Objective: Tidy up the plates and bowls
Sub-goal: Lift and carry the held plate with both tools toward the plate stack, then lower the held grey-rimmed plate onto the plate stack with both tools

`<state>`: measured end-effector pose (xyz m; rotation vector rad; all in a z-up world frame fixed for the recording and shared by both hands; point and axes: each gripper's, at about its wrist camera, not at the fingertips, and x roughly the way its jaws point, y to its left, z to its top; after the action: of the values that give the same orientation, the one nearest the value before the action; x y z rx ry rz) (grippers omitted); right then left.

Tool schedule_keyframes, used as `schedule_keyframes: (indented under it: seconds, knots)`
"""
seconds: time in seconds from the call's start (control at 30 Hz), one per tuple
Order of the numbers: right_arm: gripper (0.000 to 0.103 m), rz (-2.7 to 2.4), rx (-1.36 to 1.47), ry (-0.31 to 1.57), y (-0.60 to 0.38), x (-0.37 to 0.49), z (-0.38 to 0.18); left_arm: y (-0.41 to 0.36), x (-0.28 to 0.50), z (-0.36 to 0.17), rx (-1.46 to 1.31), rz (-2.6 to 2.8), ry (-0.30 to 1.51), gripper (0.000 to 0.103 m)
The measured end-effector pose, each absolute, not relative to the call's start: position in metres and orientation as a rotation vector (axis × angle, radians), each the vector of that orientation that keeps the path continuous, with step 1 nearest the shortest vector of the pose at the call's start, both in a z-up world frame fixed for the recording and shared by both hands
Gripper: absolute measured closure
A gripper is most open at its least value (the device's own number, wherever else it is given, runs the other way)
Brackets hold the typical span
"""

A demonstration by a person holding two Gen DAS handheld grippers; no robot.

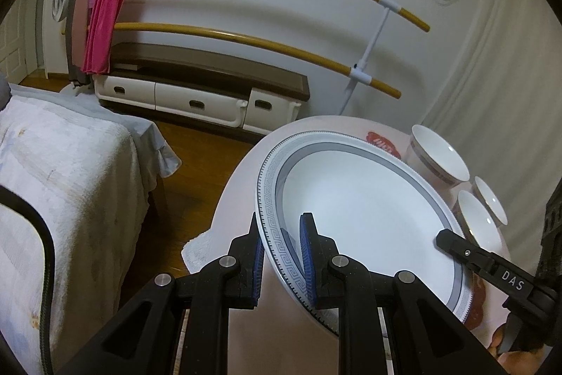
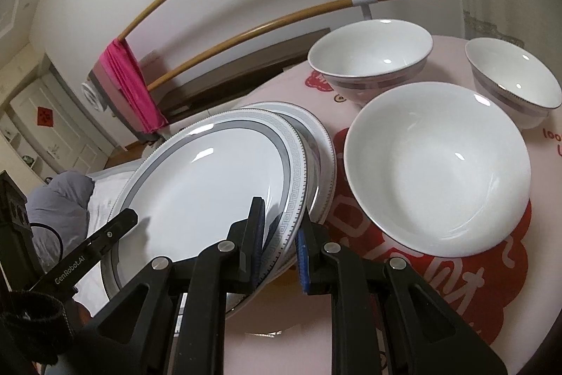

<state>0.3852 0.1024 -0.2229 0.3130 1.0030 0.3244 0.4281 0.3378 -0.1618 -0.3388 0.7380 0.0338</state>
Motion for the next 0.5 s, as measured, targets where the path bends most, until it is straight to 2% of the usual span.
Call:
schedule_keyframes:
  seconds: [0.5]
  knots:
    - [0.084, 0.248, 0.245, 1.006, 0.116, 0.392, -0.219, 0.332, 0.461, -0.172, -0.321, 0.040, 0.765, 0.087]
